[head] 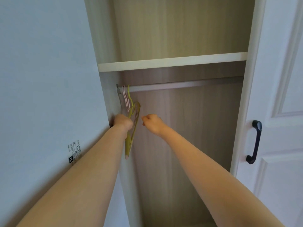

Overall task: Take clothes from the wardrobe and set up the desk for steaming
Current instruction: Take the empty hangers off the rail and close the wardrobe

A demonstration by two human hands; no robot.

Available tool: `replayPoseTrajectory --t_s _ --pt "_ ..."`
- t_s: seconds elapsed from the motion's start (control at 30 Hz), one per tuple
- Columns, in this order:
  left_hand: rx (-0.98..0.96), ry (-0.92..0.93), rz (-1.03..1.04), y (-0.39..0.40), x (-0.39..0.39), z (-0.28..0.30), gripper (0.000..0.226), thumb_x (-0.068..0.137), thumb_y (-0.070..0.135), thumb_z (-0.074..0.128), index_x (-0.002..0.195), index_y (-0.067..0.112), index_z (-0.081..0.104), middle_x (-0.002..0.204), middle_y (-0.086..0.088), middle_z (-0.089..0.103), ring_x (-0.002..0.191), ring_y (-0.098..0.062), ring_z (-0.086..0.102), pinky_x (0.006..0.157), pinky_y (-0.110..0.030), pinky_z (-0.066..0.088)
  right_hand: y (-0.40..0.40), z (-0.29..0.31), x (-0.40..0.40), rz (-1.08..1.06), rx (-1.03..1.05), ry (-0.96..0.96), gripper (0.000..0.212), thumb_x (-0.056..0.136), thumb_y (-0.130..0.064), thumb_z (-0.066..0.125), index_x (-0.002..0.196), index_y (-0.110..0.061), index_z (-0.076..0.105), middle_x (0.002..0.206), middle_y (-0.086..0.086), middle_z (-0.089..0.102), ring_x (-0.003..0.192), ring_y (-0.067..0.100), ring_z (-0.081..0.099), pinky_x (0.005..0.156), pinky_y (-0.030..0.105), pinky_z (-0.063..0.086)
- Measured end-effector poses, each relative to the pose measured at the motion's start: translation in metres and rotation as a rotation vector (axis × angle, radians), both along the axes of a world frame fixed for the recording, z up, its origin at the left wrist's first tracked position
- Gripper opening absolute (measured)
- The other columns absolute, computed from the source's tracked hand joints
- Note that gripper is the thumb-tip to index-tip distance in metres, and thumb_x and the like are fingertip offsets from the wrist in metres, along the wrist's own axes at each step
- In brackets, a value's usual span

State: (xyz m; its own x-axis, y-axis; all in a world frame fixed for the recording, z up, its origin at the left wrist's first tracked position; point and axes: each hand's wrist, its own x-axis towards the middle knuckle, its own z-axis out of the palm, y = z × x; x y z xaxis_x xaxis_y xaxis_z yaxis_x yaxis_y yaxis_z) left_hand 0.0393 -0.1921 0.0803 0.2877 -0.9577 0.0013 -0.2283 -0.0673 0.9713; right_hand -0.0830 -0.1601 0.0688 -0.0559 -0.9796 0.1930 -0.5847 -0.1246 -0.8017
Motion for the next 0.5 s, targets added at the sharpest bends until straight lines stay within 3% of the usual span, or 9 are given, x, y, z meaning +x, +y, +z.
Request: replayPoseTrajectory --t_s 0.07,0.1,0.17,0.23,0.33,0.4,0.5 --pt "0.004 0.028 -0.061 -0.001 0.0 -0.006 0.024 0.093 0.0 0.042 0.113 -0.002 0.056 0.104 -0.02 0.059 0.091 -0.027 0.055 0.075 -0.038 0.053 -0.005 0.003 0.005 0.01 0.018 -0.068 0.053 0.102 -0.035 0.034 0.115 0.01 0.058 0.117 0.024 0.062 0.099 0.031 0.057 0.094 0.04 0.045" --pt "0.023 0.032 -0.087 0.001 -0.001 -0.009 0.018 0.093 -0.002 0.037 0.096 0.001 0.055 0.091 -0.019 0.057 0.084 -0.027 0.053 0.063 -0.032 0.046 -0.008 0.004 0.007 0.009 0.029 -0.098 0.056 0.101 -0.038 0.034 0.116 0.01 0.058 0.117 0.025 0.063 0.098 0.032 0.058 0.094 0.043 0.046" --pt "0.062 0.036 -0.112 -0.001 -0.005 -0.016 0.025 0.094 -0.002 0.033 0.074 0.006 0.045 0.071 -0.013 0.05 0.072 -0.025 0.05 0.057 -0.026 0.032 -0.013 0.005 0.011 -0.003 0.057 -0.142 0.058 0.098 -0.044 0.036 0.114 0.007 0.06 0.113 0.024 0.064 0.101 0.036 0.061 0.091 0.045 0.05" --pt "0.081 0.026 -0.169 0.002 -0.008 -0.015 0.031 0.095 0.0 0.032 0.068 0.008 0.046 0.066 -0.009 0.05 0.061 -0.022 0.045 0.057 -0.026 0.031 -0.018 0.005 0.013 -0.018 0.067 -0.164 0.057 0.095 -0.045 0.045 0.108 0.007 0.063 0.107 0.024 0.067 0.096 0.036 0.065 0.084 0.044 0.054" --pt "0.102 0.105 -0.202 0.001 -0.008 -0.014 0.033 0.097 0.001 0.037 0.069 0.006 0.053 0.064 -0.009 0.051 0.055 -0.019 0.042 0.054 -0.025 0.03 -0.021 0.007 0.014 -0.048 0.057 -0.147 0.035 0.089 -0.028 0.058 0.094 0.005 0.068 0.086 0.019 0.066 0.073 0.027 0.061 0.063 0.033 0.053" --pt "0.105 0.152 -0.205 -0.002 -0.007 -0.013 0.019 0.096 -0.001 0.045 0.081 0.003 0.056 0.065 -0.01 0.053 0.053 -0.018 0.047 0.048 -0.023 0.036 -0.023 0.007 0.013 -0.053 0.067 -0.161 0.016 0.085 -0.016 0.059 0.078 -0.003 0.067 0.078 0.015 0.063 0.064 0.023 0.057 0.051 0.025 0.044" --pt "0.112 0.198 -0.179 -0.005 -0.006 -0.014 0.014 0.097 -0.002 0.044 0.1 -0.001 0.057 0.069 -0.01 0.056 0.041 -0.016 0.055 0.033 -0.018 0.043 -0.024 0.006 0.014 -0.041 0.118 -0.241 0.009 0.083 -0.013 0.06 0.077 -0.007 0.064 0.079 0.014 0.064 0.067 0.022 0.06 0.058 0.024 0.045"
